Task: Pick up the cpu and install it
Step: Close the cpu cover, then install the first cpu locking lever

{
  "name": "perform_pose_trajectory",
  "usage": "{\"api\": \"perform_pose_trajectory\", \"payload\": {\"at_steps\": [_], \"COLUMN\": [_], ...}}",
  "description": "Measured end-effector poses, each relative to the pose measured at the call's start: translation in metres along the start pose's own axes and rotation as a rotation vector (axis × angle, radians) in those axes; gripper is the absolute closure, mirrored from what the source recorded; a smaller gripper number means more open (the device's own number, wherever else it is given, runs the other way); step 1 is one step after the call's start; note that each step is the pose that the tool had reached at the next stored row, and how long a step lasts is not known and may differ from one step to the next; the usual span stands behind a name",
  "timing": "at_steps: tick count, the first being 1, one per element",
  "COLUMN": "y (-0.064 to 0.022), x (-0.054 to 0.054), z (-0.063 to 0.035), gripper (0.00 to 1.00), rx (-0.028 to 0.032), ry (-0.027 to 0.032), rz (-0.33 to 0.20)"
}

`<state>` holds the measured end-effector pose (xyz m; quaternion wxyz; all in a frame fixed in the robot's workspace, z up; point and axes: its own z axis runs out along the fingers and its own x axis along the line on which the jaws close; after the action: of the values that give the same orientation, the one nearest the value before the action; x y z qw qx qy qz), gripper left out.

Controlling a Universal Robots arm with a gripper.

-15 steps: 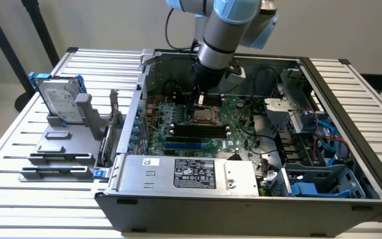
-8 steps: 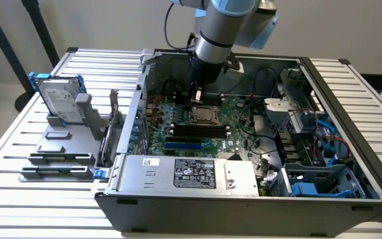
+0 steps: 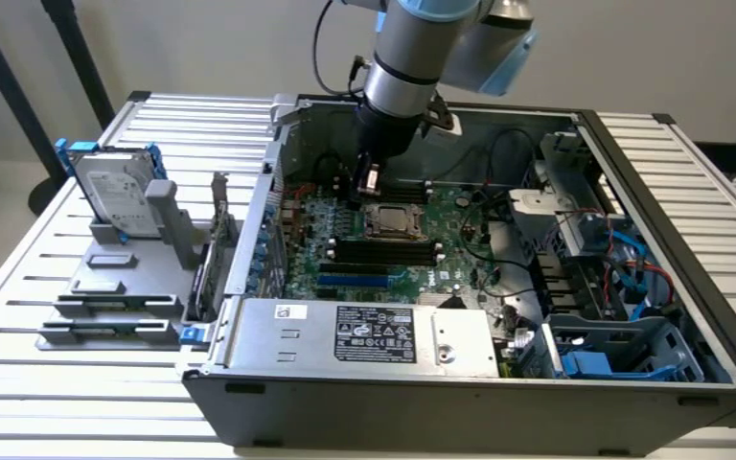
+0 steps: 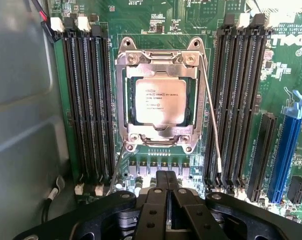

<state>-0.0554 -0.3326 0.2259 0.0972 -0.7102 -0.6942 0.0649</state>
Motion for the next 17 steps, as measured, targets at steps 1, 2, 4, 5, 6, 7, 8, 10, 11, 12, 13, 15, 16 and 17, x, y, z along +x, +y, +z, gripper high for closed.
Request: {"api": "perform_pose_trajectory", "payload": {"at_steps": [1, 2, 4, 5, 6, 7, 8, 10, 11, 12, 13, 15, 16, 17], "y": [0.0, -0.0001, -0.0001, -0.0001, -0.0001, -0.0001, -0.0001, -0.0002, -0.0002, -0.0002, -0.0003, -0.0032, -0.0049, -0.0072], "x": [0.0, 0.0, 0.0, 0.0, 0.0, 0.0, 0.0, 0.0, 0.0, 0.0, 0.0, -0.0002, -0.0004, -0.0006], "z": [0.0, -0.0002, -0.0003, -0.0004, -0.0004, -0.0004, -0.0005, -0.0005, -0.0005, -0.0005, -0.0005, -0.0003, -0.001, -0.0017], "gripper": [0.89, 0.89, 0.89, 0.89, 0.89, 0.89, 0.89, 0.89, 0.89, 0.89, 0.89, 0.89, 0.89, 0.89], "rx": [0.0, 0.0001, 0.0001, 0.0001, 0.0001, 0.0001, 0.0001, 0.0001, 0.0001, 0.0001, 0.0002, 0.0004, 0.0005, 0.0003], "ry": [0.0001, 0.0, 0.0, 0.0, 0.0, 0.0, 0.0, 0.0, 0.0001, 0.0, 0.0, 0.0002, 0.0005, 0.001], "rz": [0.0, 0.0, 0.0, 0.0, 0.0, 0.001, 0.001, 0.001, 0.001, 0.001, 0.001, 0.001, 0.001, 0.001]}}
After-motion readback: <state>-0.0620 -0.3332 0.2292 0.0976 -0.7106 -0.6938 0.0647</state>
